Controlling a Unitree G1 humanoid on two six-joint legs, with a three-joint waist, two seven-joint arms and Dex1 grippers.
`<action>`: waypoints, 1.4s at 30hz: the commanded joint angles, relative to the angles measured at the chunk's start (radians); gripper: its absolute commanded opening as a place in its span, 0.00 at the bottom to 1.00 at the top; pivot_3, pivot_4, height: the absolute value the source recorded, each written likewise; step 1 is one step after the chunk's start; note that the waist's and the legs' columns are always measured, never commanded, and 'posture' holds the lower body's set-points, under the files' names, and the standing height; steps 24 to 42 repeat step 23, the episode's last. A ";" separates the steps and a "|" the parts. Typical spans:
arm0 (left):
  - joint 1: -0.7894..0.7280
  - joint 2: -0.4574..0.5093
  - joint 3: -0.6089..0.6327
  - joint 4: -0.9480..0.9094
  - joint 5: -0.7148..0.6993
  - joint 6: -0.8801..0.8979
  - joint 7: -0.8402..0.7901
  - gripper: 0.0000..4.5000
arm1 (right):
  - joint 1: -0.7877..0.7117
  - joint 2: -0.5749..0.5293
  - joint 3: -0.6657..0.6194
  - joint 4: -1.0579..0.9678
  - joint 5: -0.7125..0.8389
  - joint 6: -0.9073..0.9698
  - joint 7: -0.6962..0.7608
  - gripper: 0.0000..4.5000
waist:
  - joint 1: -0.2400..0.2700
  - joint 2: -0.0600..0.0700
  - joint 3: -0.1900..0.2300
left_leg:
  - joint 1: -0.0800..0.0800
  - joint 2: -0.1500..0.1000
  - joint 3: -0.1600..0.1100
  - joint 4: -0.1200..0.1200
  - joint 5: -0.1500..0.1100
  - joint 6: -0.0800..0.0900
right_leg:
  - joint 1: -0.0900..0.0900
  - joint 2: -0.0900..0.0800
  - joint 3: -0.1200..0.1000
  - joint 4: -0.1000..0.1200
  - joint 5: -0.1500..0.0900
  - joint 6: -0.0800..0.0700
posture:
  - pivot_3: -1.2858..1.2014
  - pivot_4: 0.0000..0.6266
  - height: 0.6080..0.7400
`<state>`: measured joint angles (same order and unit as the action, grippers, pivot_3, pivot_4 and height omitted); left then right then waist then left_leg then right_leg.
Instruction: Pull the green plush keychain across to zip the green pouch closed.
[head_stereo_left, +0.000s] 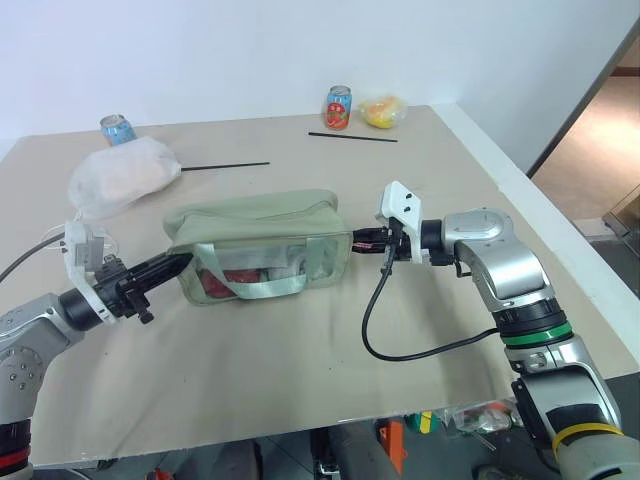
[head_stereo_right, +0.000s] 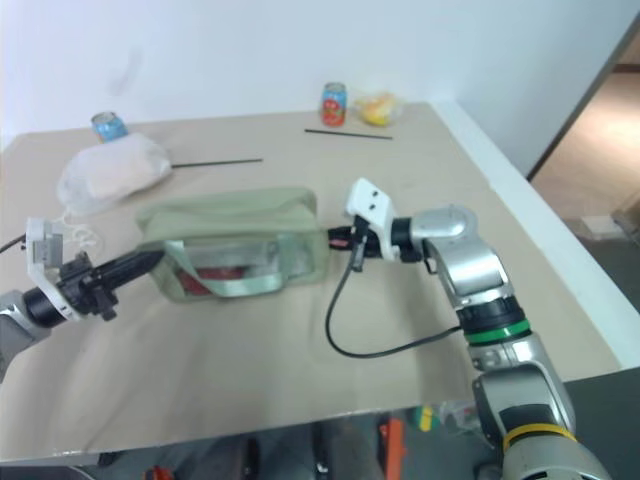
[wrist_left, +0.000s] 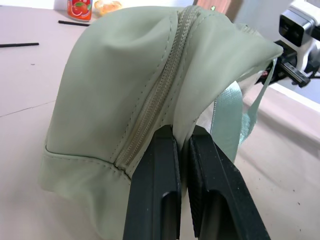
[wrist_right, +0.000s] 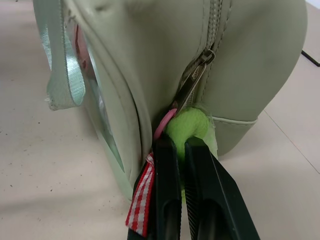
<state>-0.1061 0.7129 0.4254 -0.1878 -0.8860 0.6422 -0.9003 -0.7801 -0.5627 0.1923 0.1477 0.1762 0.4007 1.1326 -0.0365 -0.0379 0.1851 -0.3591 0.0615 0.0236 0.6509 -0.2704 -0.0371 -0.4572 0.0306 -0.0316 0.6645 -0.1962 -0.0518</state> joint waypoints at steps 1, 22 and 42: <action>0.003 0.013 0.040 -0.009 -0.018 0.018 0.023 0.04 | -0.067 -0.022 -0.064 0.056 0.036 0.013 0.007 0.22 | -0.001 0.000 0.000 | 0.000 0.000 0.000 0.000 0.000 0.000 | 0.000 0.000 0.000 0.000 0.000 0.000 | 0.52 0.24 1.00; 0.169 0.018 0.341 0.002 -0.173 0.139 0.231 0.61 | 0.061 -0.198 -0.387 0.138 0.340 0.236 0.103 0.83 | -0.007 -0.005 0.003 | 0.000 0.000 0.001 -0.001 -0.001 -0.001 | -0.001 0.000 0.001 -0.001 -0.001 -0.001 | 0.52 0.24 1.00; 0.180 0.011 0.345 0.006 -0.178 0.141 0.232 0.61 | 0.076 -0.186 -0.392 0.122 0.350 0.244 0.087 0.83 | -0.007 -0.005 0.003 | 0.000 0.000 0.001 -0.001 -0.001 -0.001 | -0.001 0.000 0.001 -0.001 0.000 -0.001 | 0.52 0.24 1.00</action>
